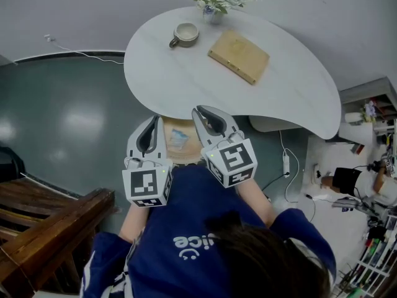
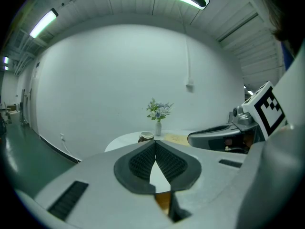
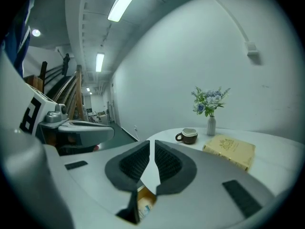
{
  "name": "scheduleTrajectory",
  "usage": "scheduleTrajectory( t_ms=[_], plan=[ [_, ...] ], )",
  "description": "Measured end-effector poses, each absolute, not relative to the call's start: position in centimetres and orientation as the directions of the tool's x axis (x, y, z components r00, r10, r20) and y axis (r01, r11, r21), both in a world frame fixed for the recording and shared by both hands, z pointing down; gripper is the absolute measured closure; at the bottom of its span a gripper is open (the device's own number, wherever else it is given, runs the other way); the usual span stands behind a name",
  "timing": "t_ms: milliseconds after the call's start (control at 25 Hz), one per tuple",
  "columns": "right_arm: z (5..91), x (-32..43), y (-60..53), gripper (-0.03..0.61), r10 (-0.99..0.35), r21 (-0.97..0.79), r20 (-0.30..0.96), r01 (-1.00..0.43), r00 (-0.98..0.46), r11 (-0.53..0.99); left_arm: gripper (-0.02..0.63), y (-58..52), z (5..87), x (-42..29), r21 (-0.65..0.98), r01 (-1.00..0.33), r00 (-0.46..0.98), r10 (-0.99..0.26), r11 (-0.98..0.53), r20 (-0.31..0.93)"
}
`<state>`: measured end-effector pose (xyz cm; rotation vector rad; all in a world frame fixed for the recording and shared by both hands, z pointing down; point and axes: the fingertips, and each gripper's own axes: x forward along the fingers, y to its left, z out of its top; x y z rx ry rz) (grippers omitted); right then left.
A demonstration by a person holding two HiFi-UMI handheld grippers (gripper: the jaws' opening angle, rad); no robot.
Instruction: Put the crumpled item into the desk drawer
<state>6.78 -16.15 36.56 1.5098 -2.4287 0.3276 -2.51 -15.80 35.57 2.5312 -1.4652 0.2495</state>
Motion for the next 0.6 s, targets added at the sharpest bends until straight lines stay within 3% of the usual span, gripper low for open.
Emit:
scheduleTrajectory(
  t_ms=[600],
  plan=[
    [36.5, 5.7, -15.8, 0.572, -0.845, 0.011, 0.339, -0.896, -0.414, 0.443, 0.610, -15.5, 35.9, -3.4, 0.098, -0.872, 0.487, -0.835, -0.479, 0.255]
  ],
)
